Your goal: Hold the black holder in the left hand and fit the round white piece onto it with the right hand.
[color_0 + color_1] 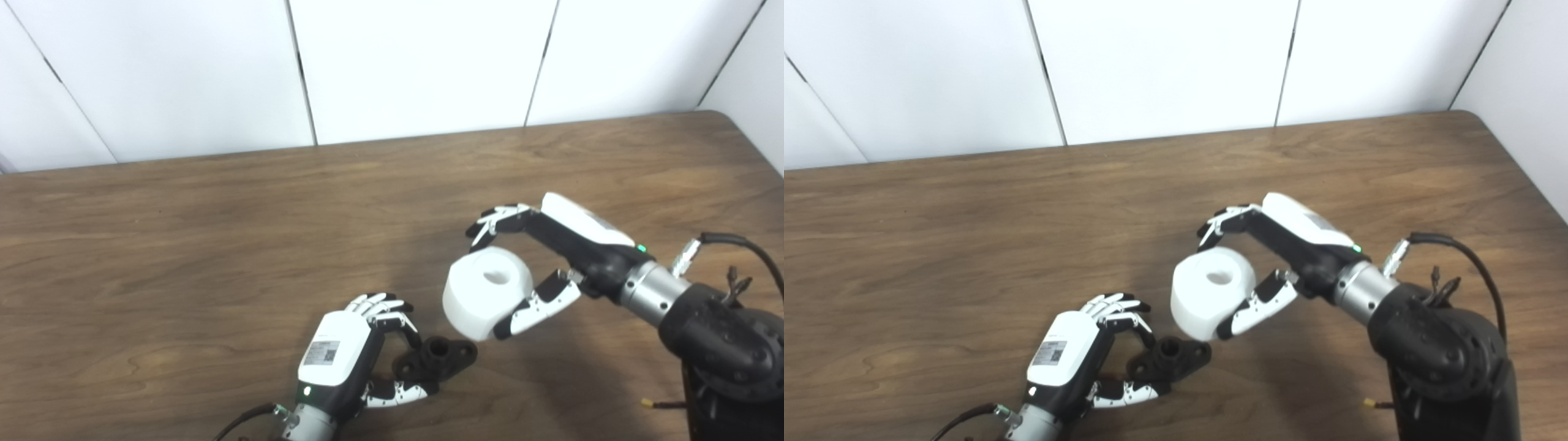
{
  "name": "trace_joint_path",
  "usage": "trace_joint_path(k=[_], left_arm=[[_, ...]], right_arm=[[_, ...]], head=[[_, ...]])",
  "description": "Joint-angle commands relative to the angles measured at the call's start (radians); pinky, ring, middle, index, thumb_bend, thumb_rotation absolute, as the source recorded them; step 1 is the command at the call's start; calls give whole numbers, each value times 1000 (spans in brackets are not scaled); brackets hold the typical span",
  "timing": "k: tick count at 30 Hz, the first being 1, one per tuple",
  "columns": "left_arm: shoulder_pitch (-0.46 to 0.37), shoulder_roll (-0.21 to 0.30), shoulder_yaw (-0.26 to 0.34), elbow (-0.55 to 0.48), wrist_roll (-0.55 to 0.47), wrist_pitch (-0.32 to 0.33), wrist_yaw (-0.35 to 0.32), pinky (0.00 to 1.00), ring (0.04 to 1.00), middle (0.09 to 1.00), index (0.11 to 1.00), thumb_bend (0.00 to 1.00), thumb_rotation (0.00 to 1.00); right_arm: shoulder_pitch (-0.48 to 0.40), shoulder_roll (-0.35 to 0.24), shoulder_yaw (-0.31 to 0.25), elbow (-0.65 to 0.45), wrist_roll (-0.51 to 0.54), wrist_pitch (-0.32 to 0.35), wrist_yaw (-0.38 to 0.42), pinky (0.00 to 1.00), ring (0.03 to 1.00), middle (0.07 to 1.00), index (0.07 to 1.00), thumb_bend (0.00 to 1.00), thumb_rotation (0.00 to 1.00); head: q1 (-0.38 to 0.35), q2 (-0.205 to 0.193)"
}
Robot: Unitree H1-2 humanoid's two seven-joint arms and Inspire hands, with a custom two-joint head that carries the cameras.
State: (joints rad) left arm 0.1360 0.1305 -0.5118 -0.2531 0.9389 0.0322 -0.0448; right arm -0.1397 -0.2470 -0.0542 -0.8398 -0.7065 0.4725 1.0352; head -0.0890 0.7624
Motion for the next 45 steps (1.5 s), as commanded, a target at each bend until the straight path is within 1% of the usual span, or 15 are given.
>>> trace_joint_path(k=[1, 8, 13, 18, 24, 31, 38, 45], left_arm=[[21, 10, -11, 31, 23, 41, -64, 885, 869, 791, 488, 517, 45], [19, 9, -11, 28, 26, 42, -67, 883, 867, 790, 488, 518, 45], [20, 11, -12, 28, 25, 38, -64, 884, 866, 787, 488, 518, 45], [22, 10, -13, 25, 27, 41, -69, 889, 867, 788, 488, 518, 45], [22, 6, -13, 26, 20, 40, -68, 890, 869, 789, 488, 517, 44], [22, 4, -16, 27, 26, 43, -69, 885, 867, 789, 488, 518, 45], [19, 2, -15, 31, 28, 45, -69, 882, 866, 791, 488, 518, 46], [18, 1, -16, 30, 29, 46, -72, 881, 867, 791, 488, 518, 45]], right_arm=[[-10, 16, -11, -37, -16, -3, 8, 966, 903, 797, 481, 522, 129], [18, 57, 6, -38, -33, -4, -8, 987, 908, 796, 481, 522, 129], [29, 70, 31, -39, -54, -3, -24, 993, 921, 806, 481, 523, 129], [36, 78, 71, -36, -64, -4, -50, 995, 926, 810, 481, 523, 129], [45, 60, 132, -15, -71, -28, -114, 970, 907, 795, 481, 523, 130], [66, 32, 177, 10, -61, -46, -183, 960, 907, 793, 481, 523, 130], [79, 7, 205, 34, -52, -68, -238, 960, 908, 790, 482, 523, 130], [79, -15, 213, 38, -43, -68, -254, 943, 909, 790, 482, 523, 130]], head=[[-3, 6], [-8, 15], [-11, 12], [-9, 13], [-3, 12], [2, 11], [-1, 11], [-4, 12]])
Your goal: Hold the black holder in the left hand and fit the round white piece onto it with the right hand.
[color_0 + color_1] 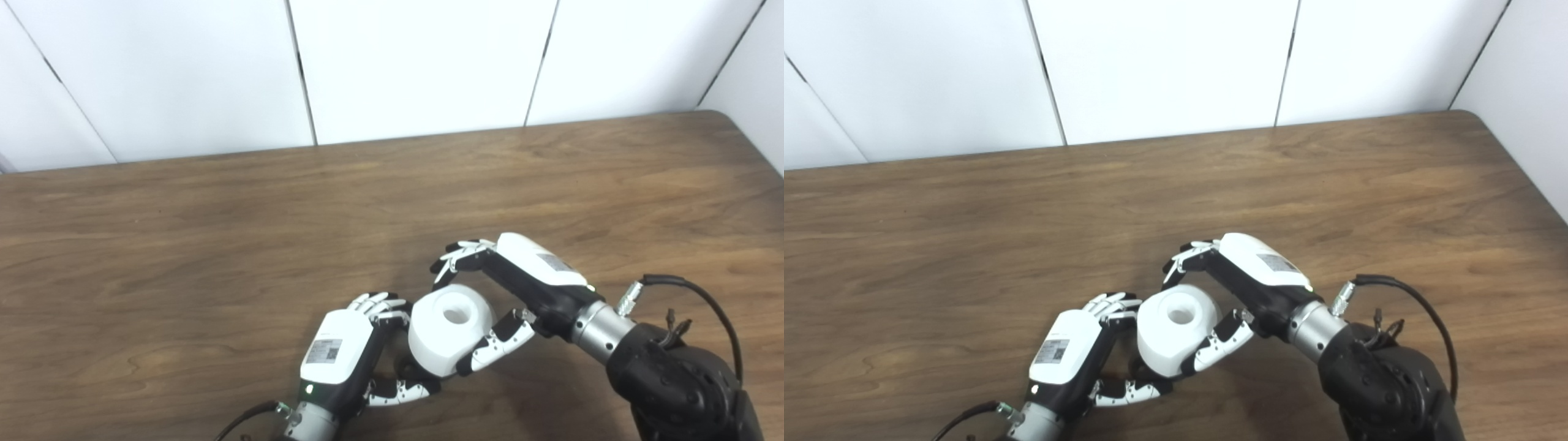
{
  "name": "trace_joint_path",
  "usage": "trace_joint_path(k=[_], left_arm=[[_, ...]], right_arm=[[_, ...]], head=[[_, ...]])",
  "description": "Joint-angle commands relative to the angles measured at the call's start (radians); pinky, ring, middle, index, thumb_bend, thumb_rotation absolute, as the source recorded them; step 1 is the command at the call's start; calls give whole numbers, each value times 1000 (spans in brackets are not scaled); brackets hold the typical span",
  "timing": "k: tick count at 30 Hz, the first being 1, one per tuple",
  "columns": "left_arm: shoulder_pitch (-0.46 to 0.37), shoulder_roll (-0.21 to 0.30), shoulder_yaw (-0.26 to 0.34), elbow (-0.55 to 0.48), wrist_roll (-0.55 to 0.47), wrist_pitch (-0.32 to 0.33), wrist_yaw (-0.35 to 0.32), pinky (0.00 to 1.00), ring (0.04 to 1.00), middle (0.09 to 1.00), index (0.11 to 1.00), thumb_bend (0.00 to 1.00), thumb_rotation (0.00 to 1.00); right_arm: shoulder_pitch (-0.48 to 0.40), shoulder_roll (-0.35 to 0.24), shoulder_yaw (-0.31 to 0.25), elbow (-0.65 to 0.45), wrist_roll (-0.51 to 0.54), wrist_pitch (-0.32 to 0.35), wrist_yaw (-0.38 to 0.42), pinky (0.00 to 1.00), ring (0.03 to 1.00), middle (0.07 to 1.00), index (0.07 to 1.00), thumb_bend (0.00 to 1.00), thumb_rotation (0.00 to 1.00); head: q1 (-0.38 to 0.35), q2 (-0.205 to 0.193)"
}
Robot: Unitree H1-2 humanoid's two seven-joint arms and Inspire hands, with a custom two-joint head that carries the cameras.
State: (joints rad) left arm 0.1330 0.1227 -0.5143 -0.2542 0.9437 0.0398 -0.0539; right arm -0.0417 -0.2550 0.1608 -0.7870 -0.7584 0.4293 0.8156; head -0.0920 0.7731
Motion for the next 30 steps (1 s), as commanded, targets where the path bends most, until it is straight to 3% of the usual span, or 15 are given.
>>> trace_joint_path(k=[1, 30], left_arm=[[20, 9, -14, 32, 24, 38, -62, 881, 867, 791, 488, 518, 45], [11, 13, -7, 42, 16, 39, -58, 884, 863, 787, 488, 518, 44]], right_arm=[[-19, -11, -1, -14, 10, -25, -36, 942, 909, 790, 482, 523, 130], [19, -35, 68, 50, -8, -82, -152, 940, 910, 775, 482, 523, 130]], head=[[-1, 1], [1, 3]])
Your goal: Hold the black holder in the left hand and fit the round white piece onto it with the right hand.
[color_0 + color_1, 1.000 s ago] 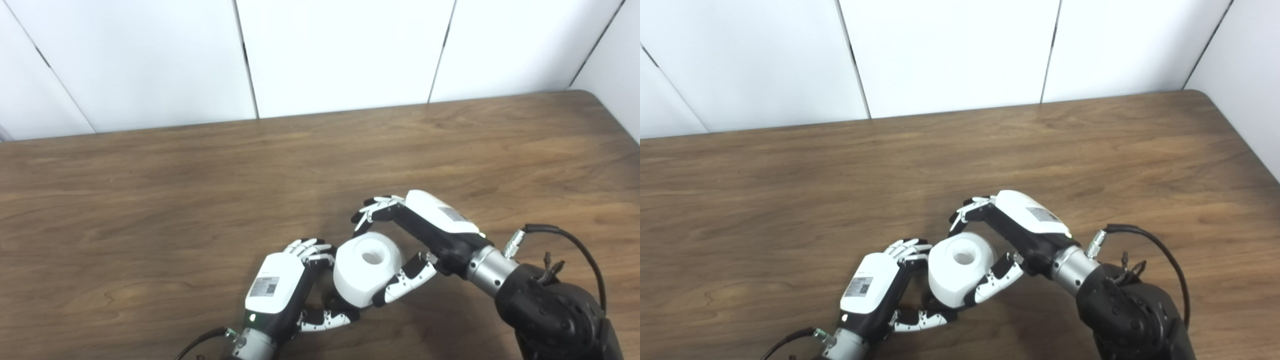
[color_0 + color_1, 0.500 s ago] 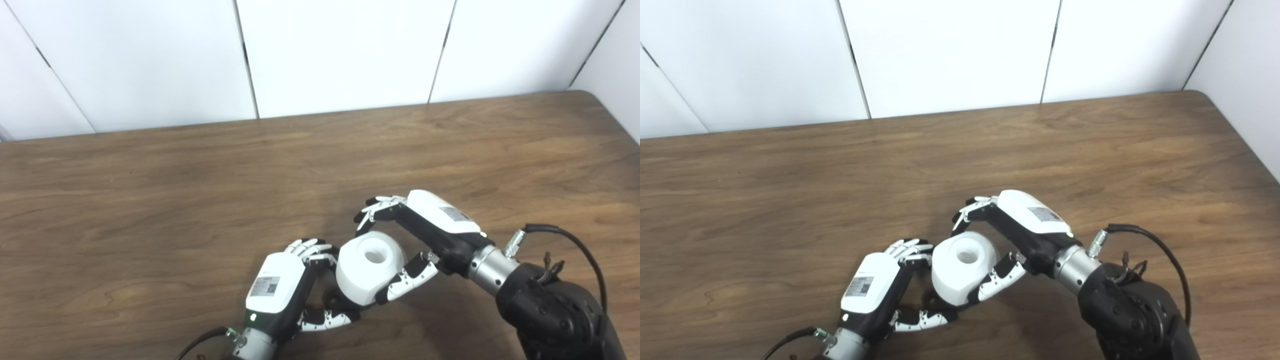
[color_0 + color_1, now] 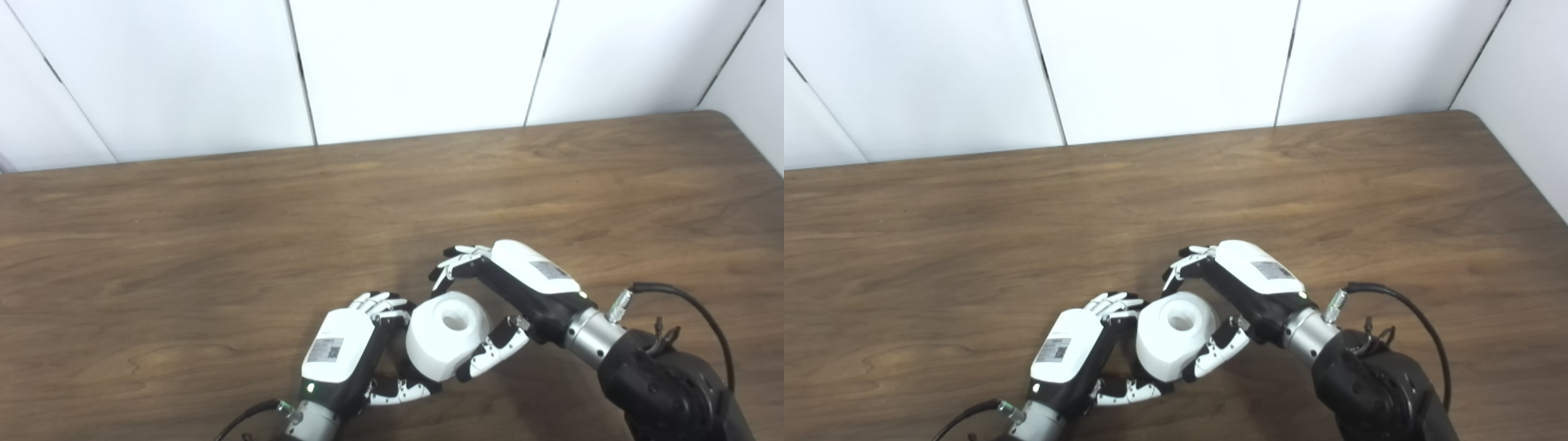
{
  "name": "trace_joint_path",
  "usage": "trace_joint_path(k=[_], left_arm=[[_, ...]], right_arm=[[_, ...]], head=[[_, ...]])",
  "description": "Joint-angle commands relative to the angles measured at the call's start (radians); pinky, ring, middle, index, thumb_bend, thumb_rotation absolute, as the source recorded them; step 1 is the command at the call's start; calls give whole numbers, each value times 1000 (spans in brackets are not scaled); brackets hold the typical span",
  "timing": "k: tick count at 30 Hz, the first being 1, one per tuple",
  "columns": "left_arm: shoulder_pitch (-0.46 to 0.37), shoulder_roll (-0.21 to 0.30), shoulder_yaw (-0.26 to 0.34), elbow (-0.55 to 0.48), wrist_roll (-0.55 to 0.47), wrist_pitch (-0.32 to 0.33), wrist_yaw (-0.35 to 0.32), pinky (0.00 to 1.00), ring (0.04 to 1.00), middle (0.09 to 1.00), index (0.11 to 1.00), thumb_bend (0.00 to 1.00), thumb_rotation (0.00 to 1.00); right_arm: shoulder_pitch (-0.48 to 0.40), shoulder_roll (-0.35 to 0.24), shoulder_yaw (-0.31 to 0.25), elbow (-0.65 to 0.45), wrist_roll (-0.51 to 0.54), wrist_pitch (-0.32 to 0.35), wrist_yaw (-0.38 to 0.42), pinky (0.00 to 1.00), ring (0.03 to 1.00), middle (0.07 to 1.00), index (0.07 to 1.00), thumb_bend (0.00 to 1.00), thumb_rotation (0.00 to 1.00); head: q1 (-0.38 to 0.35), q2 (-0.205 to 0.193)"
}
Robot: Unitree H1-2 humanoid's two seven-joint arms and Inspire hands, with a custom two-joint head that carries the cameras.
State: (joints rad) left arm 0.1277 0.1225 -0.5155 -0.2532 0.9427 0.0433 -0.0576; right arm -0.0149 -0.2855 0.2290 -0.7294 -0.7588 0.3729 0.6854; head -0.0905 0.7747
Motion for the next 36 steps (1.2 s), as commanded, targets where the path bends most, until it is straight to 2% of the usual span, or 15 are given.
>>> trace_joint_path(k=[1, 19, 36], left_arm=[[16, 13, -5, 40, 16, 35, -56, 885, 864, 788, 488, 518, 44], [18, 15, -6, 29, 20, 37, -61, 882, 861, 785, 488, 518, 45], [18, 11, -8, 28, 22, 40, -64, 884, 862, 786, 488, 518, 45]], right_arm=[[-7, -5, 1, -8, -8, -25, -23, 939, 911, 777, 482, 523, 130], [2, -13, 18, -2, -13, -24, -27, 923, 921, 784, 482, 523, 130], [14, -6, 38, 11, -46, -22, -31, 949, 916, 783, 481, 523, 129]], head=[[-1, 5], [-6, 15], [-4, 20]])
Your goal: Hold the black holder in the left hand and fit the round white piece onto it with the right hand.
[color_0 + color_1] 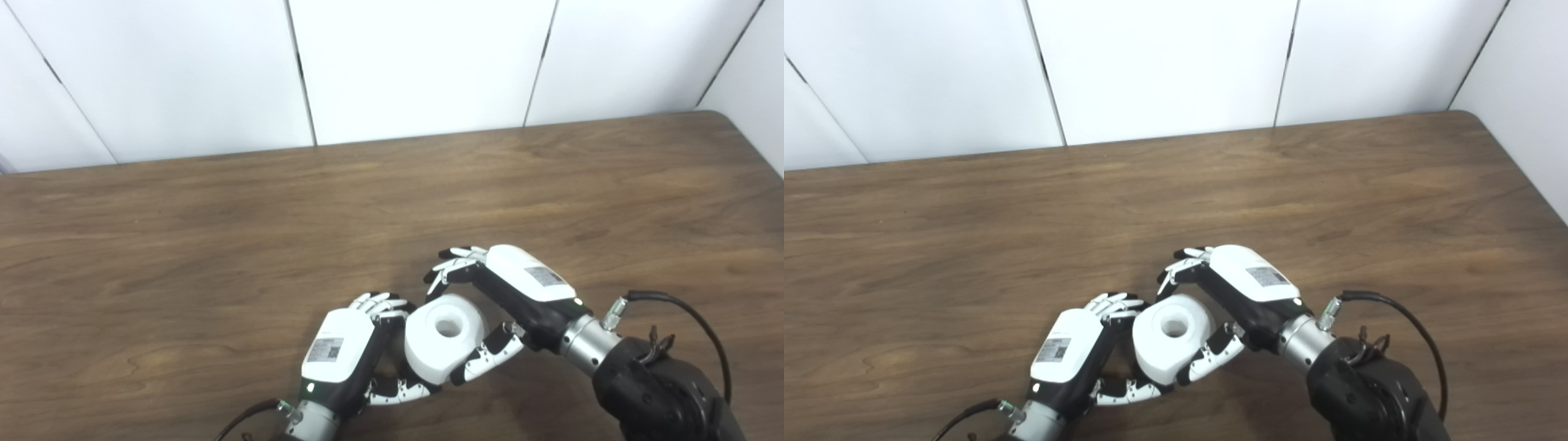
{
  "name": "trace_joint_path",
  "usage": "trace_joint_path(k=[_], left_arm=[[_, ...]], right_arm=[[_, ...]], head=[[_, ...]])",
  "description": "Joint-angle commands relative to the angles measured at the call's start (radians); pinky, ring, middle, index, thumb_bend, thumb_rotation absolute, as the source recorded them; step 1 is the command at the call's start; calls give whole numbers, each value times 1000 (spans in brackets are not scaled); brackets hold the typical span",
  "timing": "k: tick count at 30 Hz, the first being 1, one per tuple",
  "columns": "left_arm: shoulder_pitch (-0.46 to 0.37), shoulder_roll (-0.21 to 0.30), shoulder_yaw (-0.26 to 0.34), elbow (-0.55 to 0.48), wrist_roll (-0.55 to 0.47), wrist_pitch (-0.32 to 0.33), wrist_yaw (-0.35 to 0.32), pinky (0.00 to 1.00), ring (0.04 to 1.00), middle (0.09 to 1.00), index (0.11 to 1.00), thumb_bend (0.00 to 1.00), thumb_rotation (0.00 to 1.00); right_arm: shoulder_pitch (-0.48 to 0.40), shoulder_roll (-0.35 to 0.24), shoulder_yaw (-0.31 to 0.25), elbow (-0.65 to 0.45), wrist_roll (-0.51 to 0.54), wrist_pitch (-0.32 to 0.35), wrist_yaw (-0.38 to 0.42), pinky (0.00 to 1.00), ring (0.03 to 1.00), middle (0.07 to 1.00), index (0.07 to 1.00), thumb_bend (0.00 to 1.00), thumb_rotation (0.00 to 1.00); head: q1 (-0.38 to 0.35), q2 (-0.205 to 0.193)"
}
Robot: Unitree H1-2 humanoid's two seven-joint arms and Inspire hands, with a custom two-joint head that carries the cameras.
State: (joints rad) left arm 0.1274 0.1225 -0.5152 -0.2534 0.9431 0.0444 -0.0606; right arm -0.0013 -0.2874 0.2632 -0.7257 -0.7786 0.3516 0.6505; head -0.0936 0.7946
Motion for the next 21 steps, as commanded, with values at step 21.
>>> trace_joint_path(k=[21], left_arm=[[11, 7, -10, 32, 26, 44, -63, 882, 860, 787, 488, 518, 45]], right_arm=[[-38, -40, 23, 18, -50, 10, 76, 975, 933, 802, 576, 917, 210]], head=[[1, -1]])
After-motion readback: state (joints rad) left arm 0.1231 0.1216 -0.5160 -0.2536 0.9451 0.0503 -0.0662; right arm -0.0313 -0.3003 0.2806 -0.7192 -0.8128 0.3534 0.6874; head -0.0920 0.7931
